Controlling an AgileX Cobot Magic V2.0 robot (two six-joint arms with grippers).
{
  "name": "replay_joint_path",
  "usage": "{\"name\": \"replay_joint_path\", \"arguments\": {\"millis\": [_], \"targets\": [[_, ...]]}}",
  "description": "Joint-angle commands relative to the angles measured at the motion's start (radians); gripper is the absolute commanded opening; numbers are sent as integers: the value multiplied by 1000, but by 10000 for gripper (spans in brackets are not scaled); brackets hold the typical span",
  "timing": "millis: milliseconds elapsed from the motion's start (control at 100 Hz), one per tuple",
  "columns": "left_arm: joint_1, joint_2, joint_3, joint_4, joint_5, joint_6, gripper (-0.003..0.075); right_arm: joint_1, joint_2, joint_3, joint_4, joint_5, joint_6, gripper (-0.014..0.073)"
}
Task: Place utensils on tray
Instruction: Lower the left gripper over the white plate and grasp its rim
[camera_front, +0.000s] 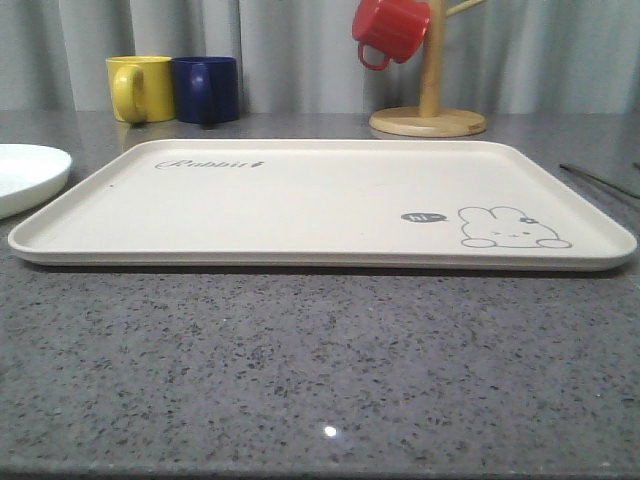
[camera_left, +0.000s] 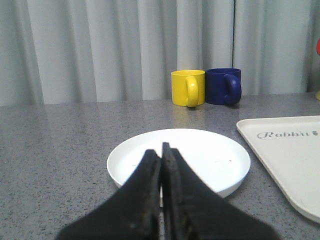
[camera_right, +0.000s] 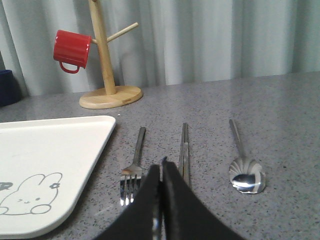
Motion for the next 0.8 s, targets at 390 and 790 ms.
{"name": "replay_joint_path", "arguments": {"millis": [390, 790], "targets": [[1, 287, -548, -22, 493, -9, -18, -5, -16, -17, 1, -82, -8, -69], [1, 783, -959, -22, 811, -5, -18, -5, -16, -17, 1, -82, -8, -69]]}}
